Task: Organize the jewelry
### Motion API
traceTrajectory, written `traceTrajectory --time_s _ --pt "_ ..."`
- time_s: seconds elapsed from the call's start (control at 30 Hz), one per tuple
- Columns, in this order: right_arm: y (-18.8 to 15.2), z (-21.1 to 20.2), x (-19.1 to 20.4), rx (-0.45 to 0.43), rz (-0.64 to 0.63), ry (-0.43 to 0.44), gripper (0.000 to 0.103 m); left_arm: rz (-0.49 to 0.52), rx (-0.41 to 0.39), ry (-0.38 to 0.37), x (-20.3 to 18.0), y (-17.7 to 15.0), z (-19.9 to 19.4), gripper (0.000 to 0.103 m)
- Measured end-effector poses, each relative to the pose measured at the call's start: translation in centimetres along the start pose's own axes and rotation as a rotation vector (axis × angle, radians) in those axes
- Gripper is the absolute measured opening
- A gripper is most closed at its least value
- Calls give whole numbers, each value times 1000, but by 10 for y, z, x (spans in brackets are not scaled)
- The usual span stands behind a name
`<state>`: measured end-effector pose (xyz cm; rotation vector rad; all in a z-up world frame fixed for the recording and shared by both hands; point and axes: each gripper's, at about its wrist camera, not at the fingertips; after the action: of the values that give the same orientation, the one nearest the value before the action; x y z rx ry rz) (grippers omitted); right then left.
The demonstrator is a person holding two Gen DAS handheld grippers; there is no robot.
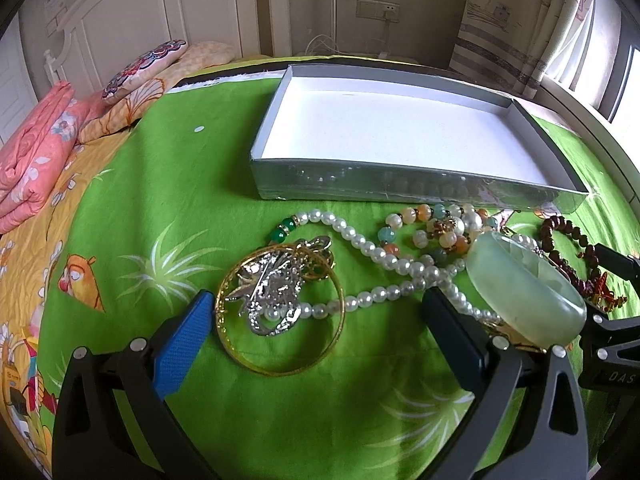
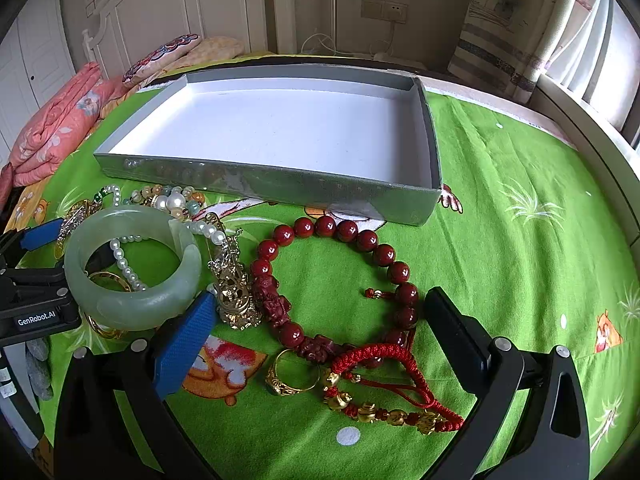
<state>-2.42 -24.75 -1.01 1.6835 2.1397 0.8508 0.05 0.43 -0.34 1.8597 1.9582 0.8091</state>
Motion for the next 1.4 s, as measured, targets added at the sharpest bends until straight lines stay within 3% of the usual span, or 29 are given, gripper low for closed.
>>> traceTrajectory --time_s 1.4 --pt "-1 -1 -3 -2 1 2 99 1 -1 1 -2 0 0 101"
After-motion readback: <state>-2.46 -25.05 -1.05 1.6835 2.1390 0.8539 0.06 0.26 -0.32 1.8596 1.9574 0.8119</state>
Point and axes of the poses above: each gripper's, at about its wrist camera, not at the fingertips, and z roughly the way its jaws point, x to its left, y to its top, and after that the axes turned 10 degrees about y, right-handed
